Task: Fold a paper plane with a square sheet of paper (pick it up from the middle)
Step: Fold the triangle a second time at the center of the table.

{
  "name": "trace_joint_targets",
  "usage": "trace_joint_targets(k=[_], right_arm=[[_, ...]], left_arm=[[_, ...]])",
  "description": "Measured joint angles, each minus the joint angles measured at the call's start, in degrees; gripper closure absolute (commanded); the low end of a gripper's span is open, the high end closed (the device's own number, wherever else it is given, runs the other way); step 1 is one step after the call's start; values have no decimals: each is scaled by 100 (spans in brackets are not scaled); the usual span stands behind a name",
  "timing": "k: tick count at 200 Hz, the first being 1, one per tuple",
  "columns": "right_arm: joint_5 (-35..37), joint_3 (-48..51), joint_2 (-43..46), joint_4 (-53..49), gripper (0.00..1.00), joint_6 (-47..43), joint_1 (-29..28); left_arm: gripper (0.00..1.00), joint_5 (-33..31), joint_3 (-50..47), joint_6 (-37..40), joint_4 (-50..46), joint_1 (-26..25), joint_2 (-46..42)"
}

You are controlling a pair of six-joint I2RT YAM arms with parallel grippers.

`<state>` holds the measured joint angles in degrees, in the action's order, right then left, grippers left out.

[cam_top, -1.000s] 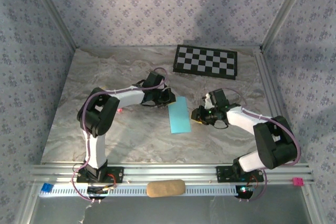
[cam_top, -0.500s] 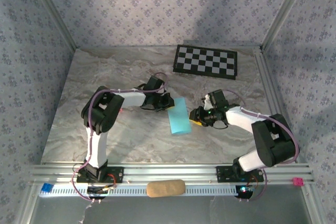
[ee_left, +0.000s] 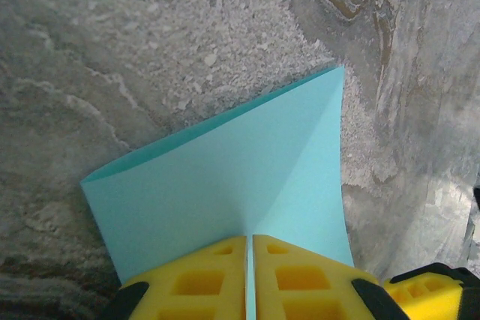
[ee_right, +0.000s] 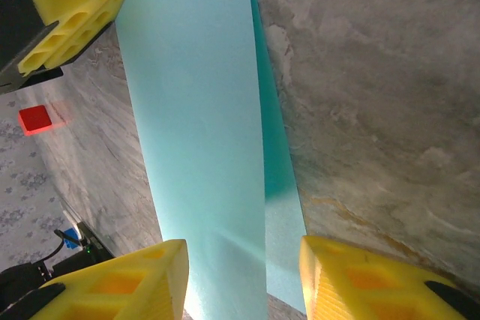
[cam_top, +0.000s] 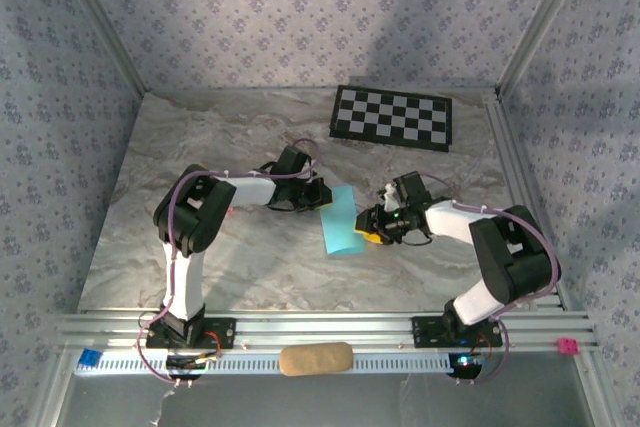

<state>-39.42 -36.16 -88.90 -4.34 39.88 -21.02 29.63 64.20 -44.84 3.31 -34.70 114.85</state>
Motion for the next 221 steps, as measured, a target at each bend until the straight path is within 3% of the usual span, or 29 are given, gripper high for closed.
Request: trace_joint_targets(k=[71,221], right_arm=[[-332,-98,-236,407,65,155,7],[-1226,-417,-874,916,67,-72,372]], left_arm=[[87,129,2,203,13,13,15],[86,275,476,693,-271,22,284]])
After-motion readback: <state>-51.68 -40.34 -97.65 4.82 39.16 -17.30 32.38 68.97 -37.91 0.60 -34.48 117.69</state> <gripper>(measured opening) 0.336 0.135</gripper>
